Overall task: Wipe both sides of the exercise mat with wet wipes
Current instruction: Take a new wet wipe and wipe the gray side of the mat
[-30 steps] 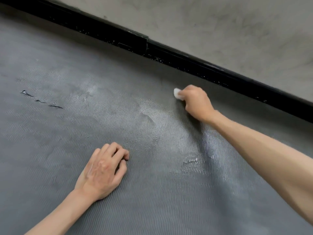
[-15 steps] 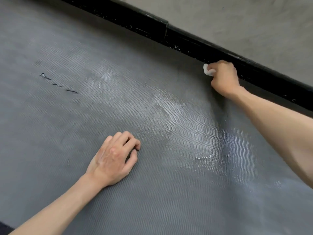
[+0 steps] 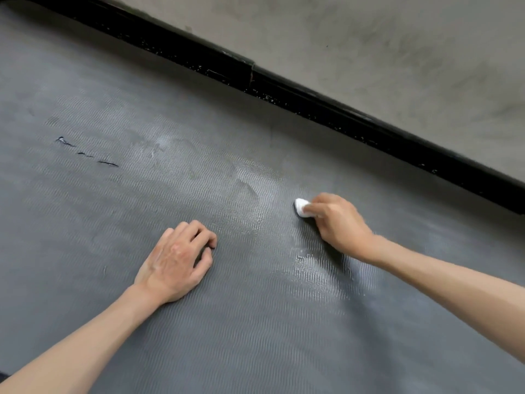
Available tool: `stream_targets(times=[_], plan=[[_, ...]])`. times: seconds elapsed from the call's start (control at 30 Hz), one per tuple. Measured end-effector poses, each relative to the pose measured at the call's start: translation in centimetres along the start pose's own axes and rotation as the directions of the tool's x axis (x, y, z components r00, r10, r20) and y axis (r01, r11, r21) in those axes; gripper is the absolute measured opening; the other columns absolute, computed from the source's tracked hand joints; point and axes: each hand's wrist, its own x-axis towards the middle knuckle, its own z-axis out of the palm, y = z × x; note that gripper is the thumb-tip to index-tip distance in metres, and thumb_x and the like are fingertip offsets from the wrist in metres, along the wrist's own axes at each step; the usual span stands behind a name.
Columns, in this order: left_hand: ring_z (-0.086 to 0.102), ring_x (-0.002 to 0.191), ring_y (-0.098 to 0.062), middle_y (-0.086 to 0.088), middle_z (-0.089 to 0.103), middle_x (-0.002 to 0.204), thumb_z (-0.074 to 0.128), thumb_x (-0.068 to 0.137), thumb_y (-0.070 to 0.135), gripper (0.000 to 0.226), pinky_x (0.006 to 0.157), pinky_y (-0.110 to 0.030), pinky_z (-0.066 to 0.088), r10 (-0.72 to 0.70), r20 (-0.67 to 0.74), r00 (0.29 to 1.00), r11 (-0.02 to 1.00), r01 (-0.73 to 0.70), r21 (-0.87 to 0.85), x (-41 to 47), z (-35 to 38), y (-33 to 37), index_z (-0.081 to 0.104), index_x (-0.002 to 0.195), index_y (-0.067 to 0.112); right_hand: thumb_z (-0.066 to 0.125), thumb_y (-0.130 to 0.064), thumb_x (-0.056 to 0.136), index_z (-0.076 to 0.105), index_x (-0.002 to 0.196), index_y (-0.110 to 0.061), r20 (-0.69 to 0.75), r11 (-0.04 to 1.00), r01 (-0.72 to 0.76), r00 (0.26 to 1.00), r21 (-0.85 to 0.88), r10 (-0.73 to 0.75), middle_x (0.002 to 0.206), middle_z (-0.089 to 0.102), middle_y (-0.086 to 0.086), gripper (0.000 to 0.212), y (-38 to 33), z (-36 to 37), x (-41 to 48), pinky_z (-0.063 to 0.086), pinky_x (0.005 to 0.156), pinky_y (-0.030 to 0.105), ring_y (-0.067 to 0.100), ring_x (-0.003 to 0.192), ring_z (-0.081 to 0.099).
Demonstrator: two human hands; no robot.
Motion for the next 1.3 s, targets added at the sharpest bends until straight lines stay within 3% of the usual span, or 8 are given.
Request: stream_targets(times=[0.17, 0.27, 0.37, 0.47, 0.7, 0.87, 1.03, 1.3], plan=[[0.05, 0.074, -0.022, 0.004, 0.053, 0.088, 0.041, 0.086, 0.028, 0.021, 0.064, -0.035, 0.038, -0.013, 0.025, 1.0, 0.999, 0.012, 0.049, 0.0, -0.1, 0.4, 0.059, 0.089, 0.018, 0.064, 0.002, 0.076, 0.069, 0.097, -0.011, 0.08, 0.994, 0.096, 0.992, 0.043, -0.1, 0.09, 0.062, 0.012, 0.025, -5.7, 1.8, -6.4, 0.047, 0.061, 0.034, 0.034, 0.076, 0.059], [0.054, 0.08, -0.024, 0.002, 0.056, 0.091, 0.038, 0.085, 0.028, 0.026, 0.066, -0.037, 0.043, -0.055, 0.067, 0.996, 0.998, 0.052, 0.043, 0.4, -0.5, 1.8, 0.061, 0.092, 0.016, 0.054, -0.006, 0.08, 0.053, 0.12, -0.01, 0.146, 0.988, 0.136, 0.979, 0.071, -0.145, 0.106, 0.057, 0.014, 0.04, -8.1, 2.1, -9.9, 0.051, 0.078, 0.038, 0.033, 0.088, 0.055], [0.057, 0.107, -0.024, -0.002, 0.061, 0.118, 0.037, 0.088, 0.036, 0.045, 0.089, -0.039, 0.049, 0.028, 0.144, 0.989, 0.995, -0.014, -0.098, 1.0, -0.1, 5.4, 0.062, 0.117, 0.013, 0.05, -0.01, 0.083, 0.039, 0.134, -0.006, 0.169, 0.991, 0.119, 0.977, 0.052, -0.127, 0.124, 0.052, 0.016, 0.052, -8.5, 1.6, -10.7, 0.045, 0.095, 0.041, 0.034, 0.105, 0.052], [0.047, 0.13, -0.02, -0.002, 0.053, 0.14, 0.031, 0.093, 0.048, 0.059, 0.109, -0.041, 0.041, 0.144, 0.287, 0.947, 0.967, -0.072, -0.246, 1.9, 1.2, 9.4, 0.054, 0.137, 0.015, 0.05, -0.005, 0.084, 0.047, 0.121, 0.002, 0.143, 0.993, 0.096, 0.984, 0.067, -0.104, 0.121, 0.055, 0.018, 0.038, -8.5, 0.5, -10.8, 0.044, 0.096, 0.044, 0.034, 0.107, 0.052], [0.056, 0.104, -0.02, 0.002, 0.058, 0.122, 0.031, 0.089, 0.053, 0.06, 0.087, -0.042, 0.051, 0.24, 0.378, 0.894, 0.958, -0.156, -0.241, 2.2, 2.8, 12.9, 0.058, 0.132, 0.022, 0.052, -0.011, 0.085, 0.045, 0.131, 0.001, 0.249, 0.992, 0.102, 0.961, 0.079, -0.119, 0.132, 0.05, 0.018, 0.048, -7.2, -2.3, -15.2, 0.036, 0.108, 0.042, 0.035, 0.123, 0.047], [0.054, 0.102, -0.019, 0.004, 0.057, 0.122, 0.032, 0.088, 0.049, 0.058, 0.09, -0.04, 0.05, 0.179, 0.345, 0.922, 0.963, -0.092, -0.254, 1.2, 3.2, 13.9, 0.058, 0.128, 0.017, 0.054, -0.037, 0.086, 0.052, 0.131, 0.001, 0.184, 0.989, -0.149, 0.972, -0.014, 0.149, 0.134, 0.054, 0.016, 0.058, -5.3, -1.8, -18.8, 0.027, 0.108, 0.025, 0.03, 0.124, 0.054], [0.054, 0.119, -0.022, 0.002, 0.055, 0.137, 0.034, 0.085, 0.046, 0.061, 0.096, -0.045, 0.049, 0.193, 0.344, 0.919, 0.954, -0.094, -0.285, 1.1, 3.6, 14.5, 0.055, 0.133, 0.015, -0.001, -0.08, 0.078, -0.003, 0.153, -0.005, 0.247, 0.923, -0.385, 0.896, 0.017, 0.37, 0.158, -0.016, 0.004, 0.107, -6.4, 1.6, -19.8, -0.008, 0.116, 0.028, 0.018, 0.145, -0.02], [0.018, 0.136, -0.028, -0.003, 0.023, 0.159, 0.03, 0.072, 0.087, 0.1, 0.114, -0.046, 0.025, 0.239, 0.457, 0.857, 0.97, -0.186, -0.158, 0.0, 5.2, 16.3, 0.032, 0.151, 0.027, -0.017, -0.085, 0.064, -0.027, 0.143, -0.005, 0.336, 0.912, -0.411, 0.861, 0.017, 0.381, 0.15, -0.039, 0.007, 0.113, -5.4, 5.1, -19.7, -0.019, 0.112, 0.033, 0.023, 0.139, -0.036]])
